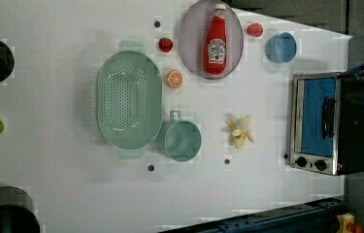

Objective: Pick Banana and place it in mug.

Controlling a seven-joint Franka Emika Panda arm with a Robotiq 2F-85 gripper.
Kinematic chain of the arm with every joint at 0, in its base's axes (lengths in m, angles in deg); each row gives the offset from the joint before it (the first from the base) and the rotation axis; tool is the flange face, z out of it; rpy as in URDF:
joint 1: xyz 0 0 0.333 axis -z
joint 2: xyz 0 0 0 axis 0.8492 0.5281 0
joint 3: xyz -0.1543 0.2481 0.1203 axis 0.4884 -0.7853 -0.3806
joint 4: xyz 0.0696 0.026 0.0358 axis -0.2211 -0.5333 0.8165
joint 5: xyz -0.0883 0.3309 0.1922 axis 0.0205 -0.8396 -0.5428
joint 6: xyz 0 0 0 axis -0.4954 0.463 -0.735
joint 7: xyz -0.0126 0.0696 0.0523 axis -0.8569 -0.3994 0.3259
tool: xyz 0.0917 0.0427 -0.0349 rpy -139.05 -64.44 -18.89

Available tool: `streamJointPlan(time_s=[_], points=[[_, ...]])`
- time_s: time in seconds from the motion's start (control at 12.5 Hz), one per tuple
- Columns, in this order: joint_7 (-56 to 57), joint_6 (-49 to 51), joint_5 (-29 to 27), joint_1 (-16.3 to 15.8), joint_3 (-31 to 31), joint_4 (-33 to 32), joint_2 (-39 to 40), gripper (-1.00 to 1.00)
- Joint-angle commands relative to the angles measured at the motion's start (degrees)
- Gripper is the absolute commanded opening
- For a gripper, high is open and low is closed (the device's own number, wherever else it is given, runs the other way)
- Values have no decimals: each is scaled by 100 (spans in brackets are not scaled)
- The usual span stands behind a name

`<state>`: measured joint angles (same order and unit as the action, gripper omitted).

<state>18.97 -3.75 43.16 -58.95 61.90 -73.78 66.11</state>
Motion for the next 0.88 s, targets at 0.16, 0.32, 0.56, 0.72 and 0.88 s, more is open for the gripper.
streamJointPlan(time_s=[0.16,0.32,0.56,0.72,0.88], points=[[160,1051,-36,215,8,-892,-1879,80],[170,1049,-35,215,6,-964,-1829,100],[412,766,-35,215,20,-1403,-1622,100],[622,216,-35,216,38,-1886,-1442,100],[782,-500,-33,216,48,-2418,-1258,100]])
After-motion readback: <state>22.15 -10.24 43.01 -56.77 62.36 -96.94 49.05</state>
